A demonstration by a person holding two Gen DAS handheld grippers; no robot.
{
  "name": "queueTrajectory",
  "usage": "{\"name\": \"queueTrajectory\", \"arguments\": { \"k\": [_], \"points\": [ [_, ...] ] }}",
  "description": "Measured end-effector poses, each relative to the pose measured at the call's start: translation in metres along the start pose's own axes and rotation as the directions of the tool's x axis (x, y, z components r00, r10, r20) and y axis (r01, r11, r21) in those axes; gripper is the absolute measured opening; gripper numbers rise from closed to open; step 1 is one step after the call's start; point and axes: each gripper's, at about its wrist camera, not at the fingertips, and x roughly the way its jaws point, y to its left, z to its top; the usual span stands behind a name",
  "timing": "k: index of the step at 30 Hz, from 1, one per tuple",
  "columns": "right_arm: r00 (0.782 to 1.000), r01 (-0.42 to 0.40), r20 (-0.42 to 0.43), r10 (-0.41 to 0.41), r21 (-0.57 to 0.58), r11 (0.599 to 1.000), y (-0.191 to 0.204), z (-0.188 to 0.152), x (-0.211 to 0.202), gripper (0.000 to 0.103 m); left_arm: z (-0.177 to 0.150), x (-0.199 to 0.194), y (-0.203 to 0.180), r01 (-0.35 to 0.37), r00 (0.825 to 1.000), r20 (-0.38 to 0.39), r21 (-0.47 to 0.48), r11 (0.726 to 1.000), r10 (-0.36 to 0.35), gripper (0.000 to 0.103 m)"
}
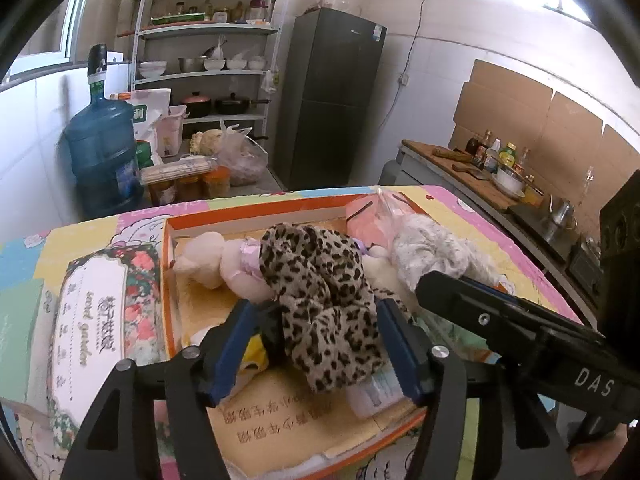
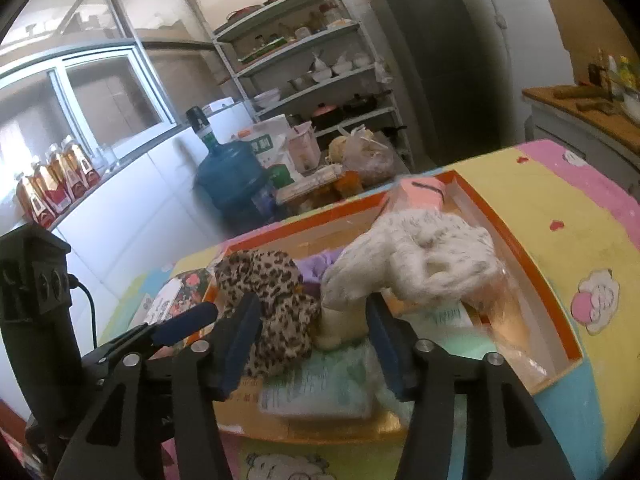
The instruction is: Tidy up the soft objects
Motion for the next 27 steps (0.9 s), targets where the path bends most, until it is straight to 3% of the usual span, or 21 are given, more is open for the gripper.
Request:
{"name": "queueTrajectory", "arguments": {
  "k": [14,23,27],
  "points": [
    [0.999,0.035,0.014,-0.035,-0.008,0.999,0.018,-0.02,-0.035,0.059,-0.014,-0.046,0.002,-0.042,0.998,0.055,-0.002,0.999,0.042,0.064],
    [0.993,0.102,0.07,-0.098,-0.058,0.993,0.038,-0.029,-0.059,0.059,-0.024,-0.08,0.007,-0.058,0.993,0.101,-0.025,0.998,0.06,0.064],
    [0.986,0.139,0.104,-0.13,-0.08,0.987,0.048,-0.036,-0.071,0.059,-0.03,-0.096,0.002,-0.096,0.987,0.128,-0.019,0.995,0.098,0.064]
  ]
}}
